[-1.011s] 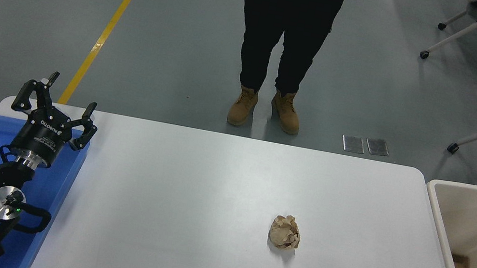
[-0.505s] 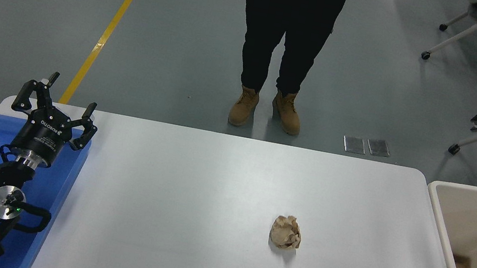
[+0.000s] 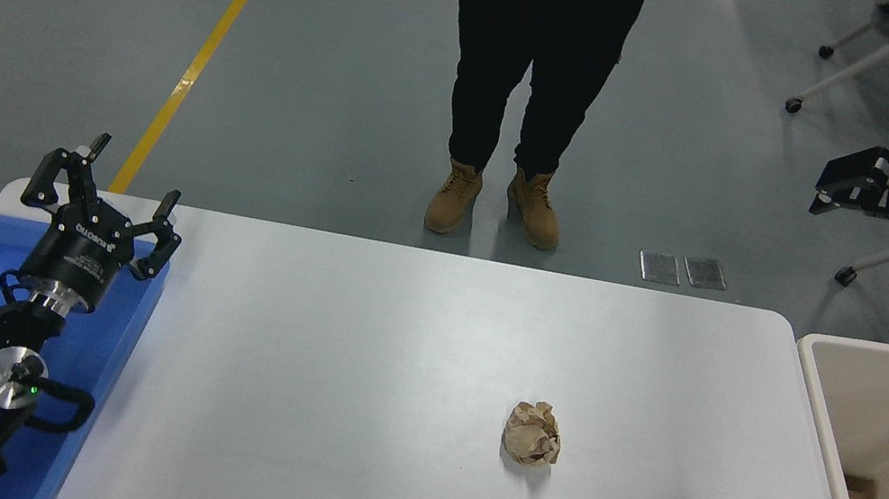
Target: Pick up foil plate and place in dustbin
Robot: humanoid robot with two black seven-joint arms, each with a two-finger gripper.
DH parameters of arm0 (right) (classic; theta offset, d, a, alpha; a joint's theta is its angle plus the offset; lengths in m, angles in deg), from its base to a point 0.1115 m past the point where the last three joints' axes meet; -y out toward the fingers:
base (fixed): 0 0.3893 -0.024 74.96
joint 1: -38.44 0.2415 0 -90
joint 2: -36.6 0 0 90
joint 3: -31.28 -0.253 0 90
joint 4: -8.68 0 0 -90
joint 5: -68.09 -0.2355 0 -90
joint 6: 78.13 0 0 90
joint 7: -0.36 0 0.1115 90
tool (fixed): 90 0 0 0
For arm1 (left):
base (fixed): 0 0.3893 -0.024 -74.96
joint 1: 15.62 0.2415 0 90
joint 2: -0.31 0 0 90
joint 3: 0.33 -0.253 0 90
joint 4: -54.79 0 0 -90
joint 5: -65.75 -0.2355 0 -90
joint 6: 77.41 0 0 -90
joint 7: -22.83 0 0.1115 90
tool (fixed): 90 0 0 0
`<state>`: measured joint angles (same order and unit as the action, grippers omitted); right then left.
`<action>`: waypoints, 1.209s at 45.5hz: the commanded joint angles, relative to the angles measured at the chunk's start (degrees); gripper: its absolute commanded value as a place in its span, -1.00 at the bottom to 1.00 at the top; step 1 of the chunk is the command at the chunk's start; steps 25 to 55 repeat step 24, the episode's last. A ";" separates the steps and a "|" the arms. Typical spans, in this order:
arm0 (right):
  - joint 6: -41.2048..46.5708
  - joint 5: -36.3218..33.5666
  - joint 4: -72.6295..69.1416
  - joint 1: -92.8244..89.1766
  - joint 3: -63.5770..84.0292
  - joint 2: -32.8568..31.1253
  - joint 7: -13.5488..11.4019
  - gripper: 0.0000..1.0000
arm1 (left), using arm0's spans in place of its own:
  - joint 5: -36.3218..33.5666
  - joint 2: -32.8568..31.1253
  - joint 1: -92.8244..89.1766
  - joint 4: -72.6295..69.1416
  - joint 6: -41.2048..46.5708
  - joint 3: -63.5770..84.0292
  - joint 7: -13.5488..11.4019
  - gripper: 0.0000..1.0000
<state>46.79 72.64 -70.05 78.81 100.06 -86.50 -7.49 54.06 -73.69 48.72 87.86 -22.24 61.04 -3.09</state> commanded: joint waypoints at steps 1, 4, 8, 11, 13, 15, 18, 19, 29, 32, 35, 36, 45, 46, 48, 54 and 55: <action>8.22 0.20 -12.50 12.36 1.96 1.37 -0.06 1.00 | -0.08 0.00 0.00 -0.02 0.02 -0.02 0.00 0.97; 10.08 0.20 -12.51 14.30 1.79 1.46 0.03 1.00 | 0.01 0.00 0.00 -0.02 0.02 -0.02 0.00 0.97; 10.08 0.11 -12.59 16.32 1.26 1.64 0.03 1.00 | 0.01 0.08 0.00 0.06 0.02 -0.02 0.00 0.97; 10.08 0.03 -13.03 17.46 1.09 1.90 0.03 1.00 | 0.01 0.00 0.00 -0.02 0.02 -0.02 0.00 0.97; 10.08 0.11 -13.21 17.90 1.08 1.90 0.03 1.00 | 0.01 0.00 0.00 -0.02 0.02 0.07 0.00 0.97; 10.08 0.11 -13.21 18.34 1.00 1.99 0.03 1.00 | 0.01 0.00 0.00 -0.02 0.02 -0.02 0.00 0.97; 10.08 0.11 -13.21 18.43 0.56 1.90 0.03 1.00 | 0.01 0.00 0.00 -0.02 0.02 -0.02 0.00 0.97; 10.08 0.11 -13.21 18.43 0.56 1.90 0.03 1.00 | 0.01 0.00 0.00 -0.02 0.02 -0.02 0.00 0.97; 10.08 0.11 -13.21 18.43 0.56 1.90 0.03 1.00 | 0.01 0.00 0.00 -0.02 0.02 -0.02 0.00 0.97; 10.08 0.11 -13.21 18.43 0.56 1.90 0.03 1.00 | 0.01 0.00 0.00 -0.02 0.02 -0.02 0.00 0.97; 10.08 0.11 -13.21 18.43 0.56 1.90 0.03 1.00 | 0.01 0.00 0.00 -0.02 0.02 -0.02 0.00 0.97; 10.08 0.11 -13.21 18.43 0.56 1.90 0.03 1.00 | 0.01 0.00 0.00 -0.02 0.02 -0.02 0.00 0.97; 10.08 0.11 -13.21 18.43 0.56 1.90 0.03 1.00 | 0.01 0.00 0.00 -0.02 0.02 -0.02 0.00 0.97; 10.08 0.11 -13.21 18.43 0.56 1.90 0.03 1.00 | 0.01 0.00 0.00 -0.02 0.02 -0.02 0.00 0.97; 10.08 0.11 -13.21 18.43 0.56 1.90 0.03 1.00 | 0.01 0.00 0.00 -0.02 0.02 -0.02 0.00 0.97; 10.08 0.11 -13.21 18.43 0.56 1.90 0.03 1.00 | 0.01 0.00 0.00 -0.02 0.02 -0.02 0.00 0.97; 10.08 0.11 -13.21 18.43 0.56 1.90 0.03 1.00 | 0.01 0.00 0.00 -0.02 0.02 -0.02 0.00 0.97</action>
